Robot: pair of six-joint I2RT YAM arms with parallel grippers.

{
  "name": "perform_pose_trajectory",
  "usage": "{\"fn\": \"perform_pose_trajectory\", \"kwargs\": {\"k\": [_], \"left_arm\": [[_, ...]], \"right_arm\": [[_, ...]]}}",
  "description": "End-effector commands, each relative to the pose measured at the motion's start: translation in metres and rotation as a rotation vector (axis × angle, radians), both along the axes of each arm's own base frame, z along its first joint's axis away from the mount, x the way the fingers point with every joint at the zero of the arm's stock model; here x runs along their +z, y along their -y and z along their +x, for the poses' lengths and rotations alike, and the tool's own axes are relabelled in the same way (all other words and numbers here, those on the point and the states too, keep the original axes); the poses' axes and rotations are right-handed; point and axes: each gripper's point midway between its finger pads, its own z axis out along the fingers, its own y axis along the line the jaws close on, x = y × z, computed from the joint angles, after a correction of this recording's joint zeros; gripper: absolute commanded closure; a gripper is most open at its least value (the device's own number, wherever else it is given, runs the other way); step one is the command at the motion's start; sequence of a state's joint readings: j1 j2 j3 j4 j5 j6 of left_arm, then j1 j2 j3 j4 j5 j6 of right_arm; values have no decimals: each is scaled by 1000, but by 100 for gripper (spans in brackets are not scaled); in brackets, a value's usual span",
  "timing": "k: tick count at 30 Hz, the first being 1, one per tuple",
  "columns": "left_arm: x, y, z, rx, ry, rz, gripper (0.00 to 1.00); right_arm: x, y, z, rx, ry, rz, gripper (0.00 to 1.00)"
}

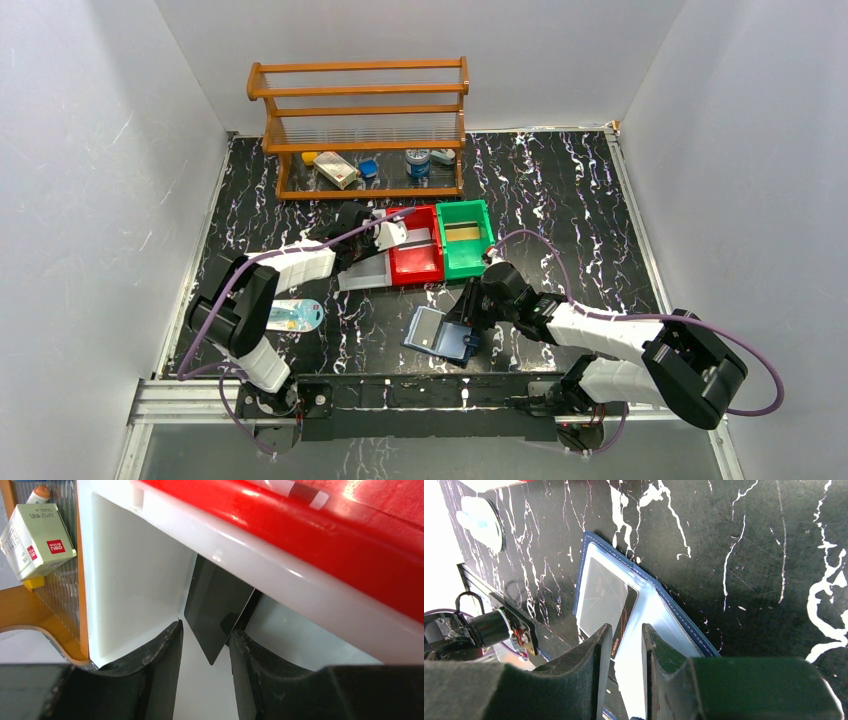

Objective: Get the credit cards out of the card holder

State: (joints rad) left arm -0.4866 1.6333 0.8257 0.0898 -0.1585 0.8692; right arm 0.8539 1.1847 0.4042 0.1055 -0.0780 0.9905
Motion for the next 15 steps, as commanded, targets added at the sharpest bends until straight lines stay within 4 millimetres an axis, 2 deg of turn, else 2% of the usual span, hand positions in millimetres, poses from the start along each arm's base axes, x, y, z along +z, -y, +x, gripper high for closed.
{"fn": "perform_pose_trajectory", "kwargs": {"k": [1,4,5,6,8,15], "left_arm": [[-3,-3,1,22,-9,-2,61],[2,1,1,24,-8,-34,58],[5,2,2,28,-1,-41,54],[7,1,2,37,9,-44,43],[11,-1,4,51,32,-49,36],[26,0,6,52,75,-79,33]], "right_arm": [[23,-12,9,15,50,50,63],[24,-12,9,13,54,51,63],[25,-12,9,14,55,52,63],[24,-12,9,13,55,51,63],[25,-12,9,13,55,52,62],[25,-12,10,12,55,50,62]]}}
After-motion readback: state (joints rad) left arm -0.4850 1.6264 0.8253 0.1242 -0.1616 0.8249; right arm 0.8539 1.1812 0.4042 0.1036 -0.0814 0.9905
